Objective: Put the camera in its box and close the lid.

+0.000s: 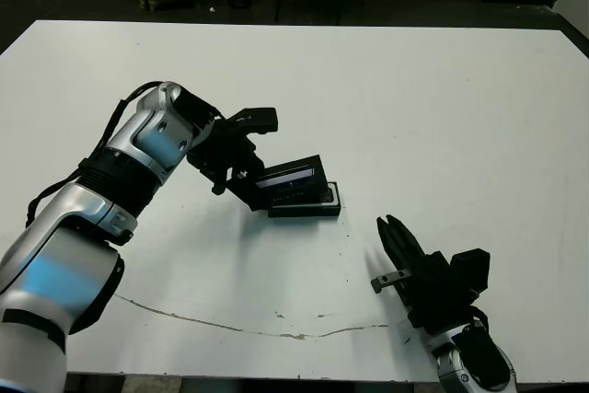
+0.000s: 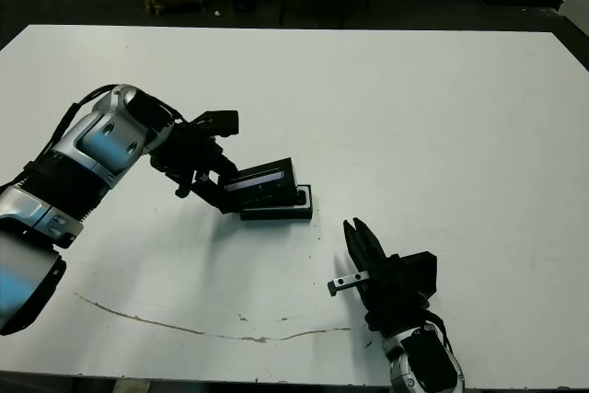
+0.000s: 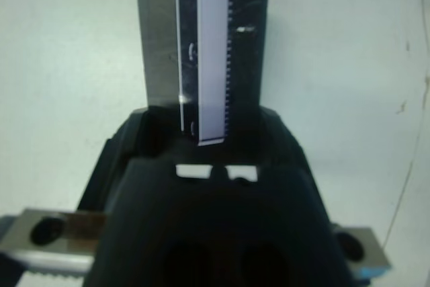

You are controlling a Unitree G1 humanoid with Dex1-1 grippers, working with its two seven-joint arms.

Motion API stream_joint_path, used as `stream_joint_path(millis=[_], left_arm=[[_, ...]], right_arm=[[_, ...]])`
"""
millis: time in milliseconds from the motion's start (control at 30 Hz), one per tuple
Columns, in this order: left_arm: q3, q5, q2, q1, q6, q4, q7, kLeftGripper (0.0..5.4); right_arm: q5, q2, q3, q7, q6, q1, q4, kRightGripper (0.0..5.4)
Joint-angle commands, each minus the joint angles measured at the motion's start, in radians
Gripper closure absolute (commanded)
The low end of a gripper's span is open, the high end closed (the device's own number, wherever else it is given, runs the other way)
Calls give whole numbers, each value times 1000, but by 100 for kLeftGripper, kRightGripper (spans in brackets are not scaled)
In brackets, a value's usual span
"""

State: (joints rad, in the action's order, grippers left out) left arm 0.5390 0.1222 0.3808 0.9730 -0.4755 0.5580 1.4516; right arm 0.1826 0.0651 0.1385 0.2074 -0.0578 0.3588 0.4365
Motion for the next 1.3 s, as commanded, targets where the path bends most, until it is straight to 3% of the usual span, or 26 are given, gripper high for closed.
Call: stream_joint_path(millis=[33, 467, 1067, 1300], left_arm=[[8, 9, -3, -28, -7, 2, -19, 315], [27, 18, -23, -26, 29, 24, -23, 315], [44, 37, -85, -21, -35, 73, -27, 315], [54, 38, -104, -26, 48, 83, -23, 315]], right_arm=[[5, 6, -4, -6, -33, 8, 3, 540], [8, 1, -2, -4, -20, 15, -3, 540], [12, -5, -4, -5, -17, 22, -4, 540], [6, -4, -2, -12, -25, 29, 5, 540]])
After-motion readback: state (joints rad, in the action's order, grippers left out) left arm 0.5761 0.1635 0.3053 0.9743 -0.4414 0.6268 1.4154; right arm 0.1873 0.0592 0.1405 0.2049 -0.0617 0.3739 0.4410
